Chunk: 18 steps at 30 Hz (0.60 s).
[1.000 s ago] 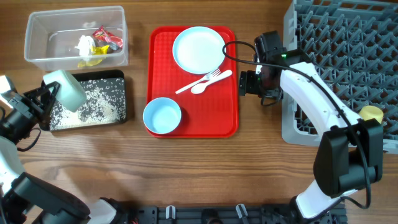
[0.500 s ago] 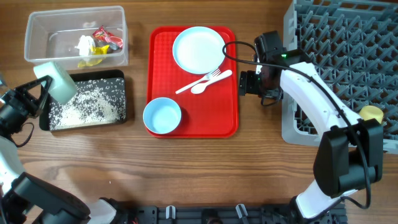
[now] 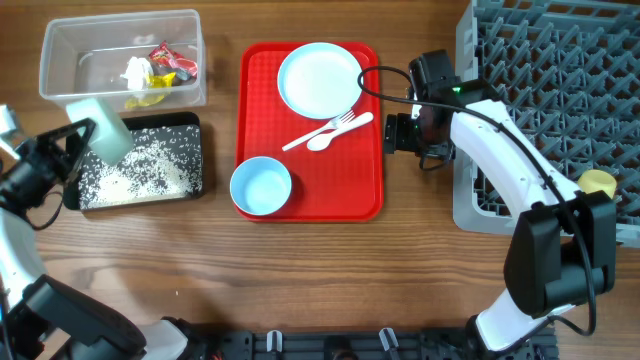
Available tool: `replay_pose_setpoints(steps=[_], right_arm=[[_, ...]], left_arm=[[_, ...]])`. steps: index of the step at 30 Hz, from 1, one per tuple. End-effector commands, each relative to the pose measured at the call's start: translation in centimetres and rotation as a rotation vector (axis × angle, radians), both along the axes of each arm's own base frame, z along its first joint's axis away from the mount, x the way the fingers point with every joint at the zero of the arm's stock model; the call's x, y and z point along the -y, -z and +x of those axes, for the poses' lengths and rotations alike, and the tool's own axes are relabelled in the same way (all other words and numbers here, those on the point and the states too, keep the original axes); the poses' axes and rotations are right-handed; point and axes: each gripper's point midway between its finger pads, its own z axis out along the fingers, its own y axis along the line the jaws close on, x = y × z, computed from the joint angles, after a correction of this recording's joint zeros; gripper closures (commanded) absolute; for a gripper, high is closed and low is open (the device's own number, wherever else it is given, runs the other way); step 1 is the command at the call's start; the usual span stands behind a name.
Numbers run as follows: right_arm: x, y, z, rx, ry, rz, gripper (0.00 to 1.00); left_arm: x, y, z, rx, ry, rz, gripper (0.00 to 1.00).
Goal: Sort waste into correct bins and load items into the dishwasher rack
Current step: 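Tip the green bowl with the left gripper to pour rice onto black tray, then carry the empty green bowl back onto the red tray and release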
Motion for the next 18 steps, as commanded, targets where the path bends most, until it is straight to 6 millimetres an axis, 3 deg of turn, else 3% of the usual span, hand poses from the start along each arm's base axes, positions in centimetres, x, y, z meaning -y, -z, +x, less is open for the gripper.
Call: replay_pose_setpoints(steps=[1, 6, 10, 18], right_arm=[[0.1, -0.8, 0.2, 0.029, -0.01, -0.011, 0.14], [0.2, -0.8, 0.1, 0.025, -0.01, -0.013, 0.14], [0.1, -0.8, 0.3, 0.03, -0.008, -0.011, 0.14], [0.0, -0.9, 0.6, 0.045, -0.009, -0.008, 0.14]], left_arm=[[1.4, -0.6, 2.4, -0.006, 0.001, 0.088, 0.96], [6.3, -2.5, 6.5, 0.062, 0.058, 0.182, 0.96], [11.2, -2.4, 9.0, 0.049, 0.071, 0.248, 0.96], [18.3, 2.3, 11.9, -0.091, -0.065, 0.506, 0.96]])
